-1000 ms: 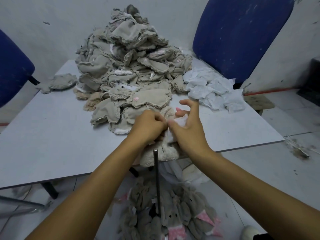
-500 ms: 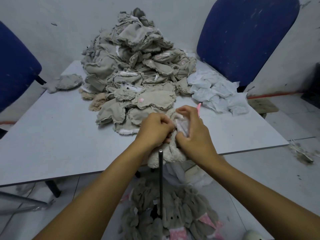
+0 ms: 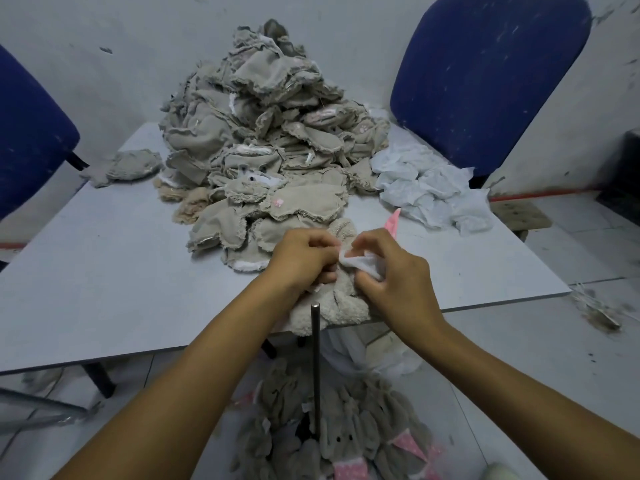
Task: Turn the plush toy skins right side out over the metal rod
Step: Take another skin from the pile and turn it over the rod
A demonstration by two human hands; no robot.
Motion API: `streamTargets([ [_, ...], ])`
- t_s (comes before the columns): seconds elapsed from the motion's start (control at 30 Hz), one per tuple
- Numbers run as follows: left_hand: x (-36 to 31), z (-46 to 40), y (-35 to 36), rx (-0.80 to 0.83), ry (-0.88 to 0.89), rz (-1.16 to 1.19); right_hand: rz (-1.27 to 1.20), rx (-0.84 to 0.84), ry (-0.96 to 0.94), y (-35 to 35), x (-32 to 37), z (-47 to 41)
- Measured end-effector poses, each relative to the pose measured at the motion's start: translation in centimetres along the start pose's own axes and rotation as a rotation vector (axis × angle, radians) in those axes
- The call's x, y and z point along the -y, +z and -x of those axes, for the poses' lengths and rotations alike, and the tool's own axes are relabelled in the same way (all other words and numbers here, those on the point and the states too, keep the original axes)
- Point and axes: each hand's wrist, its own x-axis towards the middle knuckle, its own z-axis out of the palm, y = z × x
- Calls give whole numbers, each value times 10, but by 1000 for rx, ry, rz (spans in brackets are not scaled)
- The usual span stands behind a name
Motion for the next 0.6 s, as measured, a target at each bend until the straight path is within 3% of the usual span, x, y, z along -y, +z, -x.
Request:
streamTargets([
  [0.07, 0, 0, 0, -29, -5, 106, 86, 28, -52, 2, -3, 3],
  [0.23, 2, -1, -1, -4, 83, 45, 247, 74, -121, 9, -8, 4],
  [0.37, -1, 0, -3, 27, 118, 19, 204, 90, -137, 8, -11, 5],
  [0.6, -5, 2, -4, 35, 101, 1, -39, 3, 65, -2, -11, 0],
])
